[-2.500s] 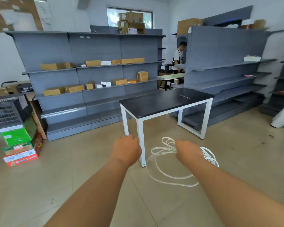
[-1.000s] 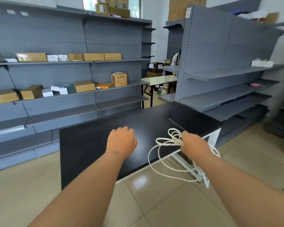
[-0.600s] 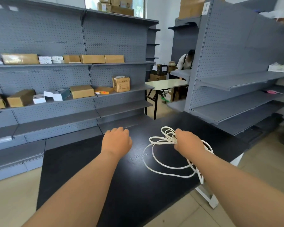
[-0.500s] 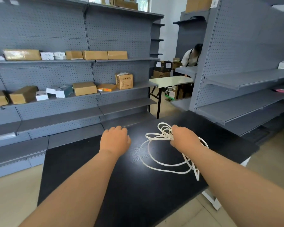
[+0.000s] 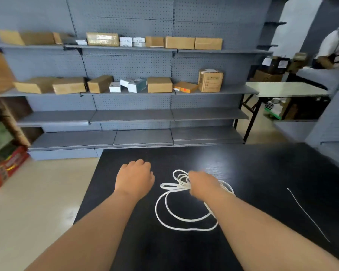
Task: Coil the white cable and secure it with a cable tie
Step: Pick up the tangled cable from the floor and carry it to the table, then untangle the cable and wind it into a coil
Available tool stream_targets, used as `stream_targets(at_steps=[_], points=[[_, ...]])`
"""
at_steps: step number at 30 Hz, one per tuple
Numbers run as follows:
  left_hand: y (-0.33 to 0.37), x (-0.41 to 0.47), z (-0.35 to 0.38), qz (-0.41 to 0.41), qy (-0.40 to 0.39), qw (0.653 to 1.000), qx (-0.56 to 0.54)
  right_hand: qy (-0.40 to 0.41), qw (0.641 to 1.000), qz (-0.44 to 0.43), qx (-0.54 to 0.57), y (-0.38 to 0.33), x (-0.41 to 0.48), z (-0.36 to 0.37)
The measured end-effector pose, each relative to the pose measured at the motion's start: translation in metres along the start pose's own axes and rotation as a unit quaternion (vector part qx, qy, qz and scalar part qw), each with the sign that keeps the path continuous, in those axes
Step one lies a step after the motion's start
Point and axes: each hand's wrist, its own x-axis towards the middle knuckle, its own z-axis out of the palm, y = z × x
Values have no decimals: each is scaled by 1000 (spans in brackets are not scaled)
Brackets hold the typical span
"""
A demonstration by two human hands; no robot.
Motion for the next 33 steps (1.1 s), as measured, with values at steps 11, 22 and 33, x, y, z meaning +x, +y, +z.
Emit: stream_targets(at_steps=[11,22,33], points=[[36,-2,23,-93,-44,994,26,-80,990,-113,6,35,37,35],[82,3,22,-142,-37,989,33,-112,981,-146,58,104,52,28],[109,10,24,-137,-28,990,12,-39,997,-45,57,181,42,25]])
